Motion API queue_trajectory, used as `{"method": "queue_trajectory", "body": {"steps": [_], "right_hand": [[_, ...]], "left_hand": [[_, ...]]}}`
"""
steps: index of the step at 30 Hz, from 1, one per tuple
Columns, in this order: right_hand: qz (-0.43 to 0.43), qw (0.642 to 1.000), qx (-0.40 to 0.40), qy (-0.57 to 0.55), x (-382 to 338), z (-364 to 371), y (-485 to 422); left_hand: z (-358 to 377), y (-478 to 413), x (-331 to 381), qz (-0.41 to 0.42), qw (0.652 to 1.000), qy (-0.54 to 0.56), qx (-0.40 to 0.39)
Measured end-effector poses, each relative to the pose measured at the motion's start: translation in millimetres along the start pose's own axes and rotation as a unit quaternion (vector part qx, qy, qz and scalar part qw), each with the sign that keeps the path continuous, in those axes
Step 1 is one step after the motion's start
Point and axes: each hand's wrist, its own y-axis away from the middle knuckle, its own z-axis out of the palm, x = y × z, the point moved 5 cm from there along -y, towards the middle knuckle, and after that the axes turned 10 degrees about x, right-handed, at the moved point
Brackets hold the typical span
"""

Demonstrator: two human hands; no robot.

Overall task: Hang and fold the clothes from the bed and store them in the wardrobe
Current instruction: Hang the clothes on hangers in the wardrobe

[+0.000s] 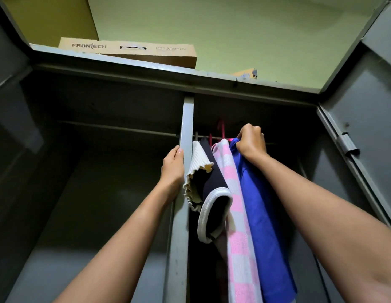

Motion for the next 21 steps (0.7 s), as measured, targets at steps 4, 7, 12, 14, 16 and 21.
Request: {"method": "queue_trajectory", "body": {"steps": [4, 7, 12, 14, 16, 21], "right_hand": [[0.018, 0.999, -0.036, 0.002, 1, 20, -3], [0.029, 0.997, -0.065, -0.01, 0, 25, -5], [0.089, 0.992, -0.014, -0.09, 5, 10, -5], [0.131, 0.98, 0.013, -0.151, 11, 7, 0], [0.152, 0.966, 0.025, -0.21, 11, 3, 11], [0.235, 0.921, -0.021, -0.311, 10, -1, 46]], "left_hand": [[-2, -2, -3, 0.026, 1.0, -0.004, -0.013], [-2, 1, 0, 0.03, 0.999, 0.001, -0.014], [-3, 15, 9, 0.028, 0.999, 0.015, -0.017], [-3, 20, 12, 0.02, 1.0, 0.018, -0.011], [-6, 26, 12, -0.005, 1.0, 0.025, -0.009], [-15, 47, 3, -0.108, 0.992, 0.057, 0.011]]}}
